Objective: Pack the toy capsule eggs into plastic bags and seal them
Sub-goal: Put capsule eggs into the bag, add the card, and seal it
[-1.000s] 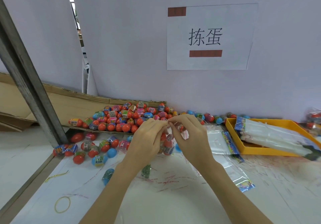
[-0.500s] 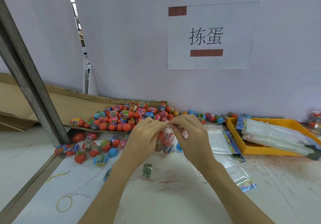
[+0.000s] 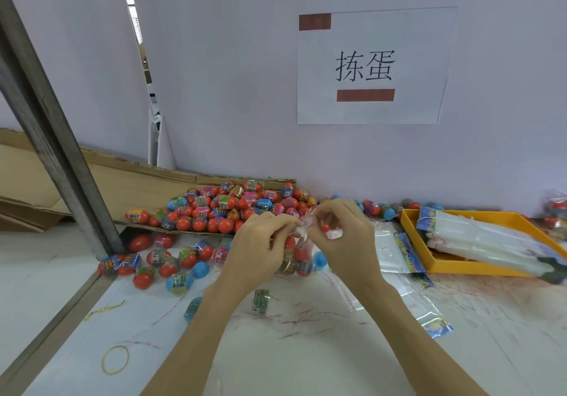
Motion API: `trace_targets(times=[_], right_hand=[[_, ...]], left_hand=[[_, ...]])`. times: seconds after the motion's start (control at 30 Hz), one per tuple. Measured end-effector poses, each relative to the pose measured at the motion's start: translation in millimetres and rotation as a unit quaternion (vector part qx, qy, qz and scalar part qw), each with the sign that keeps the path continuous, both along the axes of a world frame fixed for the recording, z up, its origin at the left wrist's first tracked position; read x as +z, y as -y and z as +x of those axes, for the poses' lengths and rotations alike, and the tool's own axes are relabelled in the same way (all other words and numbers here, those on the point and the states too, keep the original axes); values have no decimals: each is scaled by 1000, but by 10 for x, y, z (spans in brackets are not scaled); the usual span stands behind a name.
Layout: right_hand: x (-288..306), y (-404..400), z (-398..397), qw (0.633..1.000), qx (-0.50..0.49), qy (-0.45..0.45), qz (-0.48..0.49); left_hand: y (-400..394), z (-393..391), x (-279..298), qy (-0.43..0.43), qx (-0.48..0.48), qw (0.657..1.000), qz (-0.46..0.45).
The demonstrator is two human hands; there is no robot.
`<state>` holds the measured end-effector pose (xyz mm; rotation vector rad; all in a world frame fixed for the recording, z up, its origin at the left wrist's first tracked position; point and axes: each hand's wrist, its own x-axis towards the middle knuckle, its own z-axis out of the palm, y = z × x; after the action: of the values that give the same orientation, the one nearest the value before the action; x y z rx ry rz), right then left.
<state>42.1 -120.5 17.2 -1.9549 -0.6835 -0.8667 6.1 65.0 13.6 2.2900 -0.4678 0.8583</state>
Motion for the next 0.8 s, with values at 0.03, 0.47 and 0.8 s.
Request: trace_targets(times=[0.03, 0.47, 0.8], right_hand=[[4, 46, 36, 1000, -13, -17, 21], [-176, 555, 414, 975, -112, -186, -52], [-146, 524, 417, 969, -75, -175, -159]], left_hand=[[-24, 5, 10, -17, 3, 1000, -26], [-212, 38, 71, -56, 80, 955, -279], [-161, 66, 49, -116, 46, 943, -309]])
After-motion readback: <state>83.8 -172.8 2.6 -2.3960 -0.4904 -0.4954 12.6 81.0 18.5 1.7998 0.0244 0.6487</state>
